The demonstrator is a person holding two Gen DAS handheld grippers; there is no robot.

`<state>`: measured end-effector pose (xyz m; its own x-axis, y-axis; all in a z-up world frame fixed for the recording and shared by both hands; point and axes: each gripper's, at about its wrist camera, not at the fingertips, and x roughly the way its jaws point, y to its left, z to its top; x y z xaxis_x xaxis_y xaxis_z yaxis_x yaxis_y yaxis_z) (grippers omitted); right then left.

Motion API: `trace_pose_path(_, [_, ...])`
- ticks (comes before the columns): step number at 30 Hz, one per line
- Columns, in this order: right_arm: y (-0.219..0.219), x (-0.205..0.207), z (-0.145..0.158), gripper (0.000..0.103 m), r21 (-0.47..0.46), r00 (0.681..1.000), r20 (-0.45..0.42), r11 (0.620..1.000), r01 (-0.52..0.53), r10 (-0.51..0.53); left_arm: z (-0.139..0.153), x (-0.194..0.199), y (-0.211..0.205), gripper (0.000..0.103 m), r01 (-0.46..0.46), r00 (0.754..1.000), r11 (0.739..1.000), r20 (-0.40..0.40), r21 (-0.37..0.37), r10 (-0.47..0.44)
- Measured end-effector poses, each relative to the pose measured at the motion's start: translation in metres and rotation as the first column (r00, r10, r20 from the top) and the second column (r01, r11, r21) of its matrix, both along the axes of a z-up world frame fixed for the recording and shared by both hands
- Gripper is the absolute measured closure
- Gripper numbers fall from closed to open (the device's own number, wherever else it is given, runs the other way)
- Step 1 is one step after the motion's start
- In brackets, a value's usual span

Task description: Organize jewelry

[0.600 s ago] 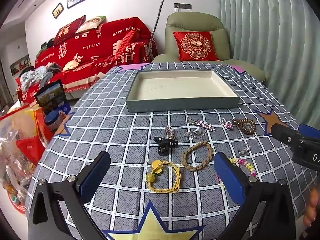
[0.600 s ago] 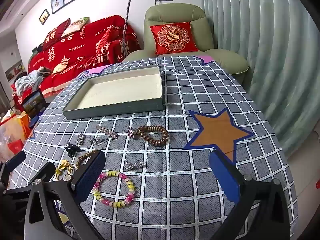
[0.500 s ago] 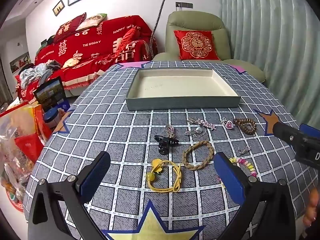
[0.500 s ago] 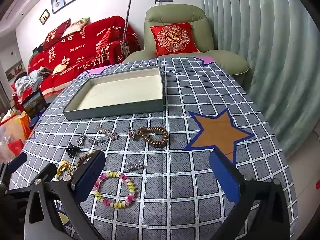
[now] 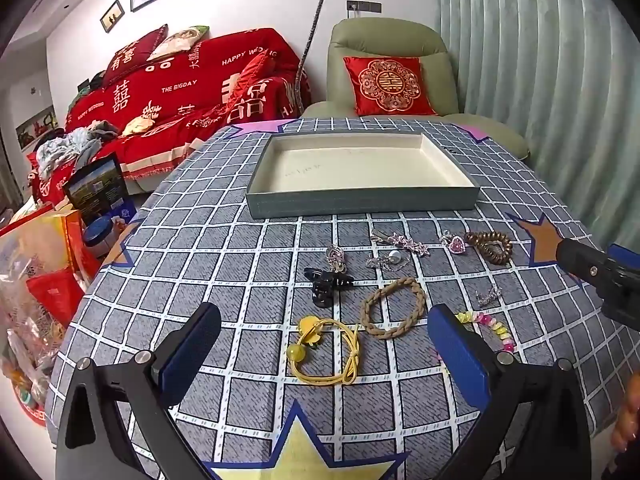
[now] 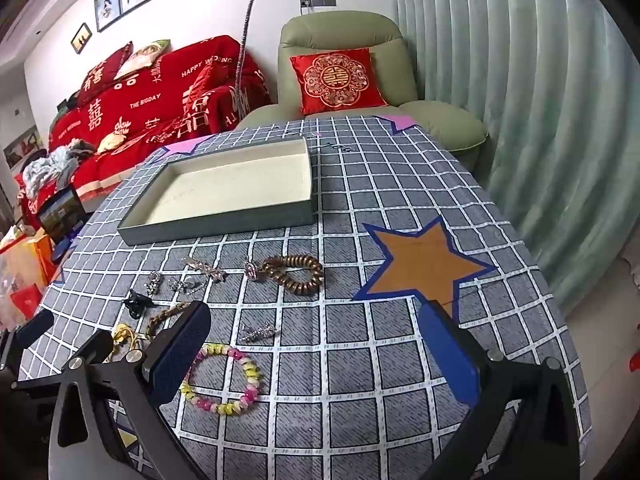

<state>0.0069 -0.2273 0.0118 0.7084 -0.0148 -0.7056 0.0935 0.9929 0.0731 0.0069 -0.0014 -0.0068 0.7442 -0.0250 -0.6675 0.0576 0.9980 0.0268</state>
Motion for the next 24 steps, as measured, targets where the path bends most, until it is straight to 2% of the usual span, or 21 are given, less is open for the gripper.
trace_pose_path(24, [-0.0024,-0.003,-0.0025,0.0,0.016,1.0,-0.009,1.0,0.009,-0.008,-0.0042,-0.0014,0.0035,0.0,-0.02,1.0,1.0,-0.013,0.014,0.02])
